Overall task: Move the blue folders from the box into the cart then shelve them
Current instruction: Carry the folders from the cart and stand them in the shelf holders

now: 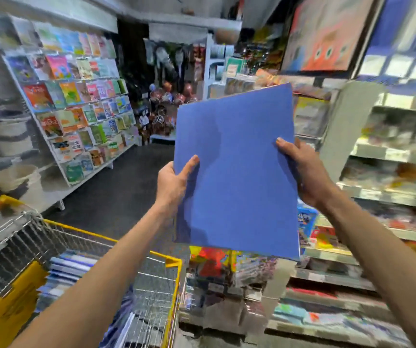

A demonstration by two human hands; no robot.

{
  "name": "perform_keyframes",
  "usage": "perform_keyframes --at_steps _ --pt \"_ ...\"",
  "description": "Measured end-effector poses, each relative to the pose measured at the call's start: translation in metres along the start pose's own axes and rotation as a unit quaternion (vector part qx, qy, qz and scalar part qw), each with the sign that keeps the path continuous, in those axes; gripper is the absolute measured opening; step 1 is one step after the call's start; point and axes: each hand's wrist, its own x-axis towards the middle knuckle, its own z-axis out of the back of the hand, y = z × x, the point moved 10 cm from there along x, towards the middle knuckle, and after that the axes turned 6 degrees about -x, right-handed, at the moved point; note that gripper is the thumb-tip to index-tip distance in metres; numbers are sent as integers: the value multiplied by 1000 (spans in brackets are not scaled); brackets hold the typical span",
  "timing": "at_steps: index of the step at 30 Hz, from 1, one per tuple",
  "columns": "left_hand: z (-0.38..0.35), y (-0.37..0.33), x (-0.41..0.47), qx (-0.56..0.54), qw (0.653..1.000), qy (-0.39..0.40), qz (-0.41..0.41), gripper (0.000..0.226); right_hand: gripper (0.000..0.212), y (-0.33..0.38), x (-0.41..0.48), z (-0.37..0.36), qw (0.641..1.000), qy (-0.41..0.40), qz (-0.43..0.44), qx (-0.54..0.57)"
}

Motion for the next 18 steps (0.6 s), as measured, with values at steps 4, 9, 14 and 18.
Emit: perform_keyframes --at_steps 4,9,14,18 --pt "-102 -20 -20 -14 998 54 -18 50 42 40 -20 89 999 -20 27 -36" --pt "-246 -33 -48 -38 993 99 -43 25 47 83 -49 218 993 -64 65 -74" --pt "-391 -48 -63 -1 986 142 -83 20 49 129 -70 349 979 -143 112 -95" --pt "-505 -66 -73 132 963 195 -127 31 41 176 -80 440 958 -195 157 -139"
